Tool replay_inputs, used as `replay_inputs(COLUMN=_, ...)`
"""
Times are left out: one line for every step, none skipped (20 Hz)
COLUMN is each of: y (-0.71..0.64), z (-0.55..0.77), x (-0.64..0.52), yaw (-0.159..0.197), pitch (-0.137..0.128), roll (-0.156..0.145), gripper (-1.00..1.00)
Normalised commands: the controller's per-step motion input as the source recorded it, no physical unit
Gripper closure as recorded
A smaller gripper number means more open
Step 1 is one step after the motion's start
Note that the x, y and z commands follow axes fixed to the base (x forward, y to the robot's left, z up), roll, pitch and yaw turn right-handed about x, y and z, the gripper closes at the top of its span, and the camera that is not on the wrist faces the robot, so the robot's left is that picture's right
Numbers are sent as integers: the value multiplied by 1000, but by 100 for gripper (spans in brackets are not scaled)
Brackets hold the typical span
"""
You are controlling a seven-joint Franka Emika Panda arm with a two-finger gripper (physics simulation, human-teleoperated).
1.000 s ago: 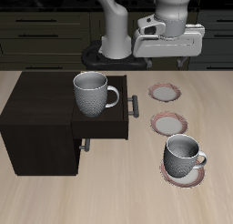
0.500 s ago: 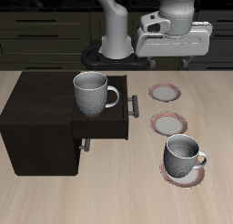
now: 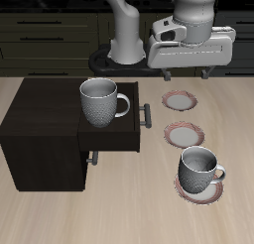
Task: Place the porcelain mug that is on the plate onto the middle plate relative to the robot
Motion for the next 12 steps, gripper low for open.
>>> replay_inputs(y=-25, z=5, x=336, yaw=-58, pitch=41, roll=75, gripper=-100)
replay_inputs(y=-181, z=4, x=467, yaw=-70, pitch=62, roll=-78, gripper=-100)
replay_inputs(y=38, z=95, x=324, yaw=-53, pitch=-4, roll=16, gripper=-100)
replay_inputs(y=-214, z=301, x=739, yaw=-13, pitch=-105, roll=-107, gripper=-100)
replay_inputs(y=3, z=142, x=321, yaw=-25, pitch=-38, roll=60, gripper=-100)
replay_inputs(y=-213, z=191, x=320, yaw=-34, pitch=-17, roll=-96, gripper=-100)
replay_inputs(y=-135, z=205, x=322, yaw=38, pitch=-85, roll=-84, gripper=-100)
replay_inputs(y=-158, z=69, x=256, yaw=-64, pitch=32, roll=20, gripper=-100)
replay_inputs(y=-143, z=236, x=276, yaw=-53, pitch=-71, roll=-74, gripper=-100)
replay_inputs(y=-188, z=92, x=311, yaw=-54, pitch=10, roll=-5, gripper=-100)
replay_inputs(y=-107, z=81, x=172, yaw=-15, pitch=4, roll=-54, gripper=-100)
replay_inputs(y=-76, z=169, x=136, yaw=-53, pitch=-19, roll=23, gripper=-100)
